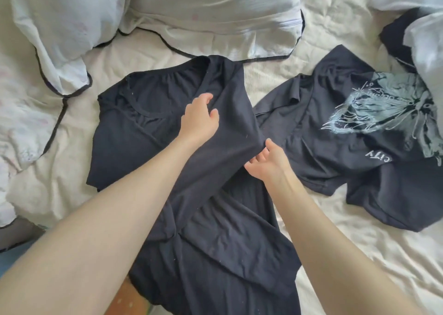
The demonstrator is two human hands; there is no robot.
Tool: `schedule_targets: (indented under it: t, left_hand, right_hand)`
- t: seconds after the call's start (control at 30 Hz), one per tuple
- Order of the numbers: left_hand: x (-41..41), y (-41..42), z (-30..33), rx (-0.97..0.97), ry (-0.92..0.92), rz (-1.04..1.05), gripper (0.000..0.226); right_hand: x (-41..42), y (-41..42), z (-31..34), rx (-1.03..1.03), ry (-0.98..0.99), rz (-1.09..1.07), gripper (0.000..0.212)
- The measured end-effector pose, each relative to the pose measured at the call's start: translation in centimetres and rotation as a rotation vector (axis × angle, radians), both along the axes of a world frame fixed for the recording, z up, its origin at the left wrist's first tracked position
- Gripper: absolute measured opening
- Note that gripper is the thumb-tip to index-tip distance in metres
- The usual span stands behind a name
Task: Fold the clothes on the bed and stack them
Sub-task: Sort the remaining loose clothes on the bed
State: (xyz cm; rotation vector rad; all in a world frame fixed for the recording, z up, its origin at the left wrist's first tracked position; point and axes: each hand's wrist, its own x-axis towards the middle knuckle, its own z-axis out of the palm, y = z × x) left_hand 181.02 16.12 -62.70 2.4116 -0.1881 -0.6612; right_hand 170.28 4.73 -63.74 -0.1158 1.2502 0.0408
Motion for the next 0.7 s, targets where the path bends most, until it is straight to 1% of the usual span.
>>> schedule_targets:
  t: [0.07,0.13,0.2,0.23,0.3,0.37,0.43,0.5,0.53,0.6,0.63,0.7]
  left_hand:
    - [1.8,-2.5,-0.6,-0.040,0.061,-0.008,0.047]
    - [3.0,-4.5,-1.2,-0.044,0.112,-0.006,0.048]
    - [3.8,-6.0,-1.8,0.040,0.098,-0.022,0.047]
    - [4.1,-6.4,-2.0,0.088,0.076,-0.017,0.045]
    - [4.7,-7.2,-2.4,0.127,0.039,0.015,0.037]
    - [5.5,-8.0,-2.9,0.159,0.032,0.019,0.024]
    - [6.1,-8.9,-3.2,0.174,0.066,0.024,0.039]
    - [6.7,-9.6,-3.3,0.116,0.049,0.074,0.044]
    - [7.0,-9.9,-3.3,0.045,0.045,0.102,0.041]
    - [7.4,-10.1,-3.2,-0.094,0.071,0.130,0.027]
    - [7.5,-9.9,-3.1,-0.122,0.075,0.110,0.025]
    - [7.4,-9.1,-3.0,-0.105,0.051,0.048,0.019]
  right_hand:
    - [-0.2,-0.8,-0.3,-0.023,0.012,-0.012,0.021]
    - [-0.7,-1.4,-0.7,-0.038,0.008,-0.038,0.017]
    - [-1.2,-1.7,-1.0,-0.061,0.009,-0.035,0.015]
    - [-1.3,-1.6,-1.1,-0.075,0.015,-0.034,0.017]
    - [-1.5,-1.8,-1.4,-0.108,0.036,-0.040,0.019]
    - [-1.5,-2.1,-1.7,-0.126,0.043,-0.049,0.011]
    - [-1.4,-2.3,-2.0,-0.135,0.047,-0.072,0.008]
    - [-1.6,-2.4,-2.1,-0.125,0.021,-0.110,0.009]
    - [-1.7,-2.4,-2.2,-0.110,-0.006,-0.139,0.010]
    - [-2.1,-2.6,-2.2,-0.091,-0.048,-0.184,0.018]
    - [-2.2,-2.6,-2.3,-0.093,-0.055,-0.180,0.021]
    - [-2.5,-2.6,-2.3,-0.100,-0.059,-0.110,0.027]
